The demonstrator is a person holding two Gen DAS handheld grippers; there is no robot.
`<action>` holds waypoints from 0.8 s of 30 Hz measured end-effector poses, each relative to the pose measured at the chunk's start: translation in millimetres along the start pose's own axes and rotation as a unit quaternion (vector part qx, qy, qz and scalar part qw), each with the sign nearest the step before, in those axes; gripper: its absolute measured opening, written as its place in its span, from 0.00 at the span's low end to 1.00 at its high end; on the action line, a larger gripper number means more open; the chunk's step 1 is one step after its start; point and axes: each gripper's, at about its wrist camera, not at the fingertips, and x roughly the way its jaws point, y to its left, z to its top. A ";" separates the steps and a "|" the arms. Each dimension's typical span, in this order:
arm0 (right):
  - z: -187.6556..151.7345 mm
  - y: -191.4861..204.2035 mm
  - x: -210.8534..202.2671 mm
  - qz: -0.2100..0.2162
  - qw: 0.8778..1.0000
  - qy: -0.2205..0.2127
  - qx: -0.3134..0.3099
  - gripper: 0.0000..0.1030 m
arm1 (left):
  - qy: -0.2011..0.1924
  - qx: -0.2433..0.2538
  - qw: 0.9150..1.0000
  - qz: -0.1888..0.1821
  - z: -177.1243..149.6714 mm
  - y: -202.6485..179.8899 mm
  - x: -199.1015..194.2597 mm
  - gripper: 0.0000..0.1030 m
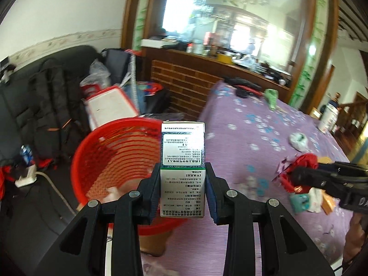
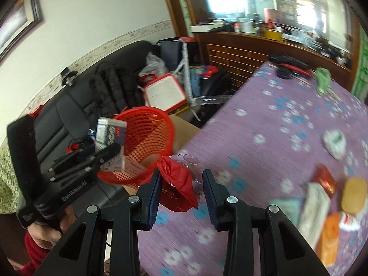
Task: Collect trash
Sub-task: 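Open both tools to drop the box and bag into the wastebasket, then move both open tools back over the remaining trash on the table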
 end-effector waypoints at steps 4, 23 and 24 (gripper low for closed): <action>15.9 19.8 23.7 0.011 1.000 0.010 -0.011 0.38 | 0.012 -0.016 1.000 0.017 -0.5 24.3 9.5 0.32; 39.4 1.8 37.2 0.012 1.000 -0.012 0.018 0.61 | 0.003 -0.037 0.998 0.047 5.1 41.5 13.8 0.59; 33.4 -2.8 27.9 -0.002 1.000 -0.020 0.013 0.62 | 0.003 -0.036 0.998 0.045 4.4 37.2 13.4 0.63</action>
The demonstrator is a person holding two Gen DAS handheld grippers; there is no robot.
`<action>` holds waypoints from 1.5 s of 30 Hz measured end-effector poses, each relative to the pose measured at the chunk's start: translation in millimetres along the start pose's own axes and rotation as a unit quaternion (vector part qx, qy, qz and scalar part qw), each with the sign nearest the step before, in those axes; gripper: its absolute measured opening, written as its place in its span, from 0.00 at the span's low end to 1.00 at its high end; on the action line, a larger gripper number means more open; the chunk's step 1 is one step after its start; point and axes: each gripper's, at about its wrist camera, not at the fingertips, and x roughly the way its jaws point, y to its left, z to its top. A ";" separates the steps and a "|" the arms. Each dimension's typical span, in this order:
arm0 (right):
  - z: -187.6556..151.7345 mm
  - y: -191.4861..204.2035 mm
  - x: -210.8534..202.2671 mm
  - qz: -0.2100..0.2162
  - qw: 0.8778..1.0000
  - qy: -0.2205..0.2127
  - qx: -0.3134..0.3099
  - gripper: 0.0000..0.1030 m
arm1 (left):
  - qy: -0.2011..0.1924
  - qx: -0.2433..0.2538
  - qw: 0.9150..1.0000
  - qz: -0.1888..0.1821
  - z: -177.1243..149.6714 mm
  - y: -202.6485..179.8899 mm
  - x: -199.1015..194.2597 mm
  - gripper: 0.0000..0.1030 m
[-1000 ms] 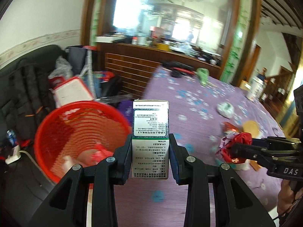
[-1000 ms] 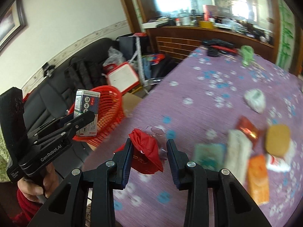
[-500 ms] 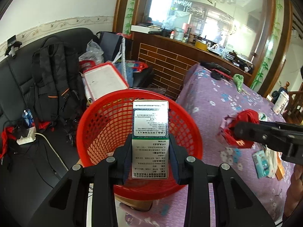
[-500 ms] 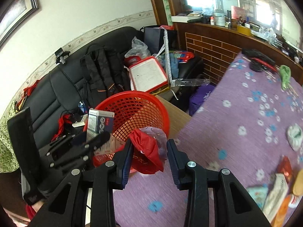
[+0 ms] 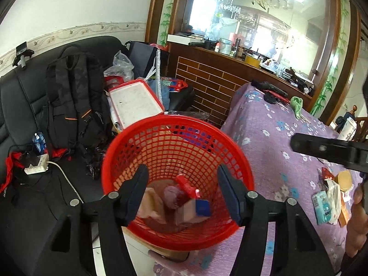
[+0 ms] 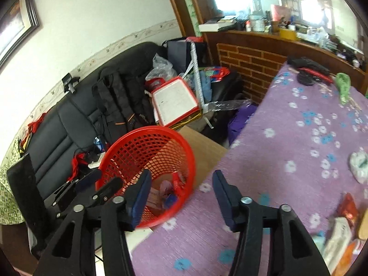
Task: Collect trash
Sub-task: 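Move both open tools back over the remaining trash on the table, then grasp the teal cartoon tissue pack with the left tool while the right tool grasps the orange box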
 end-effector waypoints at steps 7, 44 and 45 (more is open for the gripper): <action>-48.0 -44.7 -57.6 -0.062 0.998 -0.033 0.004 0.67 | -0.003 0.063 0.997 -0.032 -17.2 -69.8 -7.7 0.75; -175.8 -208.0 -105.2 -0.207 0.975 0.048 0.067 0.53 | 0.122 0.193 0.968 -0.107 -89.7 -261.1 23.8 0.76; -177.4 -208.3 -107.1 -0.206 0.975 0.046 0.068 0.53 | 0.125 0.192 0.967 -0.108 -89.4 -262.0 24.9 0.76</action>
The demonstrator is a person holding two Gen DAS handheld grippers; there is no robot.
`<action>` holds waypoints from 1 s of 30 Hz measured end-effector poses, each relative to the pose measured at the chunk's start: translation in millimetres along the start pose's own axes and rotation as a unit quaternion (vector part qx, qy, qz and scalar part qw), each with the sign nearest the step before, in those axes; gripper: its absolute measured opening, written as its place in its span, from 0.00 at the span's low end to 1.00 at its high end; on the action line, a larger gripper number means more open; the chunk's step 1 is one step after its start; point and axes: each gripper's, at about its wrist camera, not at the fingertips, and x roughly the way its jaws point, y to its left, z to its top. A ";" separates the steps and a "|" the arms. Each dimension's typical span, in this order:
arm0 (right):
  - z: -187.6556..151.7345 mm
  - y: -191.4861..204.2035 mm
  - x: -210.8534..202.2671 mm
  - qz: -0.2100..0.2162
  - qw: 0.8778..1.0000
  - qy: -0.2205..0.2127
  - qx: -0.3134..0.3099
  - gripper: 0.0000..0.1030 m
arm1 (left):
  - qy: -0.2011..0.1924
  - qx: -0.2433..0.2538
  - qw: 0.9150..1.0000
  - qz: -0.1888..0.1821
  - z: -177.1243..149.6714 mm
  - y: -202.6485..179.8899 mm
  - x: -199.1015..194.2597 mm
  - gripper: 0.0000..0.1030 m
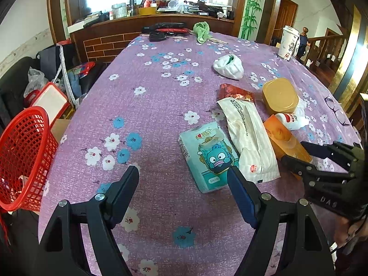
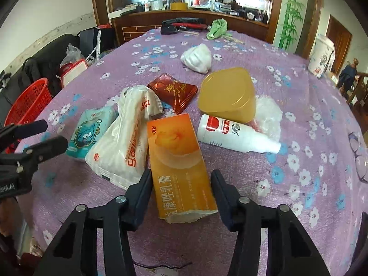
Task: Collect trash
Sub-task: 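Grasp the teal cartoon tissue pack with the left tool while the right tool grasps the orange box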
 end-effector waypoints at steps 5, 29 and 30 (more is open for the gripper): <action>-8.7 -9.0 -13.2 0.012 1.000 -0.014 0.020 0.50 | 0.012 -0.006 1.000 -0.003 5.9 -5.9 9.9 0.76; -24.5 -24.4 -34.7 0.039 0.997 -0.038 0.057 0.47 | 0.016 0.013 1.000 0.011 5.9 -27.2 33.2 0.38; -24.0 -23.6 -34.6 0.040 0.997 -0.038 0.057 0.47 | 0.011 0.014 1.000 0.010 4.1 -25.7 28.9 0.38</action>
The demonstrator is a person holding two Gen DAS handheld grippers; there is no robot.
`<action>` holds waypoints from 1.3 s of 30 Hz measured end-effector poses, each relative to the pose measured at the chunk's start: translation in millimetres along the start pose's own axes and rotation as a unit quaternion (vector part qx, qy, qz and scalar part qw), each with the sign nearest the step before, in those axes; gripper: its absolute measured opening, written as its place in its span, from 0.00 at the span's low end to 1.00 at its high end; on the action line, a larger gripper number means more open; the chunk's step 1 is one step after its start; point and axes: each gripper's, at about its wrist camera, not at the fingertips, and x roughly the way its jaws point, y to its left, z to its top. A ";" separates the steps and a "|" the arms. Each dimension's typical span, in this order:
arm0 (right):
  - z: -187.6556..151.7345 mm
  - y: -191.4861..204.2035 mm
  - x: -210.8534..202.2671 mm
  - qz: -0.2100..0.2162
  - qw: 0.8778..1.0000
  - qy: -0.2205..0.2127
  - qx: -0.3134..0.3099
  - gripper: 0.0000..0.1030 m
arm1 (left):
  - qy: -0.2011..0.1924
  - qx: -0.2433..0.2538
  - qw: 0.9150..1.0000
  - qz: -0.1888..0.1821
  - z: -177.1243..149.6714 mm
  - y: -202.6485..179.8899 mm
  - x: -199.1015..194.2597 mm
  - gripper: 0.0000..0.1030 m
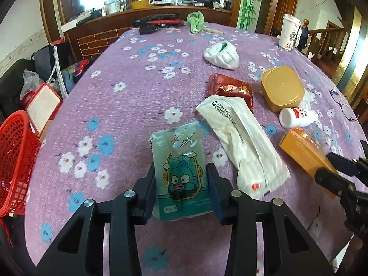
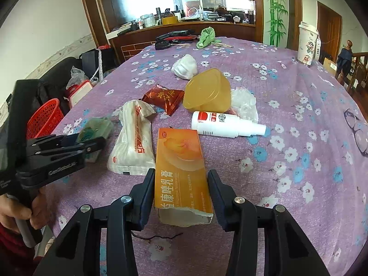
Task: Collect trash
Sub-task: 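Lift the teal tissue pack and orange box off the table with both tools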
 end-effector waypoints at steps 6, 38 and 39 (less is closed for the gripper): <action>2.2 9.9 -4.7 -0.001 1.000 -0.007 -0.004 0.47 | -0.026 0.006 1.000 -0.008 -3.9 0.3 -18.8 0.38; 8.0 22.6 -18.3 -0.001 1.000 -0.021 -0.004 0.47 | -0.037 0.016 0.999 -0.019 -8.1 -1.3 -28.4 0.38; 7.9 23.2 -18.4 0.000 1.000 -0.021 -0.005 0.47 | -0.038 0.016 0.999 -0.019 -7.9 -1.1 -28.7 0.38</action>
